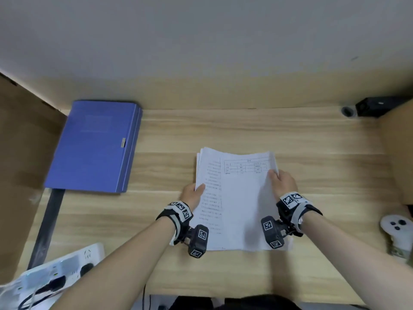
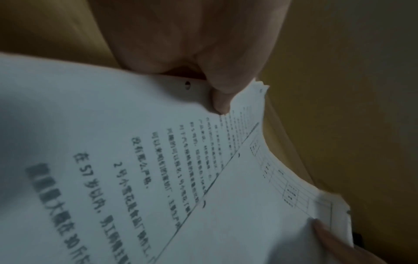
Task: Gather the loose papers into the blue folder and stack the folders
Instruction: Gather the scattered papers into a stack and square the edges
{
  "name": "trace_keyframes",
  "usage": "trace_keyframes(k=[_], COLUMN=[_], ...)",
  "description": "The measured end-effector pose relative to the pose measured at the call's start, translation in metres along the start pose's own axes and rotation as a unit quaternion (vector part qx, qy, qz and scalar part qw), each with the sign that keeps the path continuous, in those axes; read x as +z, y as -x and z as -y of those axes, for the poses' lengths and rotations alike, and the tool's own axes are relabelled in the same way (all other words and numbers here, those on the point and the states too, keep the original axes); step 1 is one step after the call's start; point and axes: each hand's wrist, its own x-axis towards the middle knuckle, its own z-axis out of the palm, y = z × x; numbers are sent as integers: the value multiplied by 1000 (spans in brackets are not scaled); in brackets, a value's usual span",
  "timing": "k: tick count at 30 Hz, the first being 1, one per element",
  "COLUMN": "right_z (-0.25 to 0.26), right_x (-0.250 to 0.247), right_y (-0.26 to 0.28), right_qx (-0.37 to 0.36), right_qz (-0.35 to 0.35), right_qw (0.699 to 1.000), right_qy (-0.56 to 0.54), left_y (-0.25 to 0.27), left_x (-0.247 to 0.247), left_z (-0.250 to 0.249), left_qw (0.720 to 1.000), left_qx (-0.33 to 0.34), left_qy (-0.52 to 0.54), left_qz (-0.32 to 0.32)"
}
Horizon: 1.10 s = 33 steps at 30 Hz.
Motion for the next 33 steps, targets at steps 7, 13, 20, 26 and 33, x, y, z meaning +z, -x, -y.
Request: trace_keyframes(k=[7, 13, 20, 26, 33], right_z=[-2, 13, 21, 27, 27], right_x=[18, 33, 42, 56, 52], right_y=[6, 5, 9, 2, 1], right_qx=[19, -10, -85, -74, -70], right_qz=[-13, -71, -27, -16, -4], right_qw=[996, 987, 988, 990, 992], right_qy=[-90, -146, -124, -116, -102], left_y=[-6, -11, -9, -14, -7], left_x=[8, 5, 6, 10, 7], left_z=[10, 10, 7, 10, 8], left_qw=[999, 999, 998, 995, 997], left_qx=[3, -28, -38, -49, 38], left_qy=[-7, -8, 31, 70, 40], left_qz=[-45, -41, -34, -43, -56])
